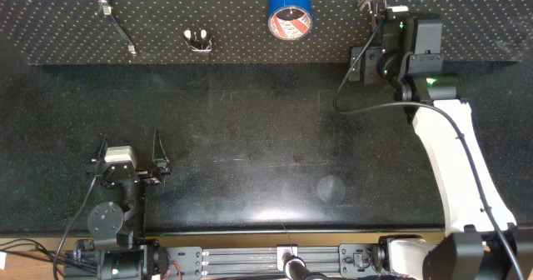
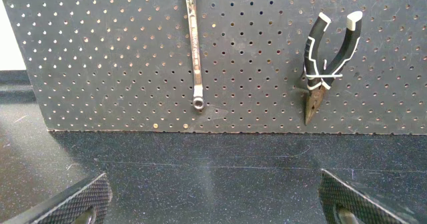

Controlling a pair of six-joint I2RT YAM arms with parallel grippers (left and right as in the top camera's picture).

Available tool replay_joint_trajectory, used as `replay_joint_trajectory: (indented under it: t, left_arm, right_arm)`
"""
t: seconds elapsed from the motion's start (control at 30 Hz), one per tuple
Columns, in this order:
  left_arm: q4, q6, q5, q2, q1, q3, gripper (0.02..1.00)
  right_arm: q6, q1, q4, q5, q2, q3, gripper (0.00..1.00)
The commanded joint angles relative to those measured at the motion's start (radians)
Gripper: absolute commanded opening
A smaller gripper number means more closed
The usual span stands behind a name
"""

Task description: Place Tools Onto Pegboard

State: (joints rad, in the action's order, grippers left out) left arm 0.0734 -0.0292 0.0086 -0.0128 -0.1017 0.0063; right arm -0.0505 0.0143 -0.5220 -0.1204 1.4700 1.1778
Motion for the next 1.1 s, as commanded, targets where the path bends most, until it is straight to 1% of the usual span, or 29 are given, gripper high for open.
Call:
replay_joint_trajectory:
  t: [0.03,0.57,0.8,0.83,0.93,1.0,1.07,1.1]
  left_arm:
    - [0.009,0.002,0.011,0.009,-0.004,-0.001,0.996]
    - [0.009,0.002,0.011,0.009,-0.004,-0.001,0.996]
    - [0.009,0.002,0.011,0.009,-0.004,-0.001,0.996]
    - [0.009,0.002,0.011,0.009,-0.004,-0.001,0.996]
    - [0.009,0.002,0.011,0.009,-0.004,-0.001,0.996]
    - [0.009,0.002,0.011,0.009,-0.004,-0.001,0.996]
    - [0.009,0.002,0.011,0.009,-0.004,-0.001,0.996]
    - [0.009,0.002,0.011,0.009,-0.004,-0.001,0.996]
  right_arm:
    - [0.002,0.002,0.038,-0.002,-0.093,0.019,0.996]
    - [0.002,0.002,0.034,-0.002,-0.122,0.019,0.993]
    - [0.002,0.002,0.033,-0.002,-0.233,0.019,0.993]
    - [0.011,0.002,0.035,0.011,-0.25,0.019,0.993]
    - [0.06,0.001,-0.002,0.087,-0.304,0.016,0.991]
    - [0.067,0.001,-0.009,0.135,-0.333,-0.003,0.993]
    - [0.081,0.001,0.045,0.171,-0.367,-0.051,0.991]
    - [0.099,0.001,0.089,0.174,-0.387,-0.084,0.991]
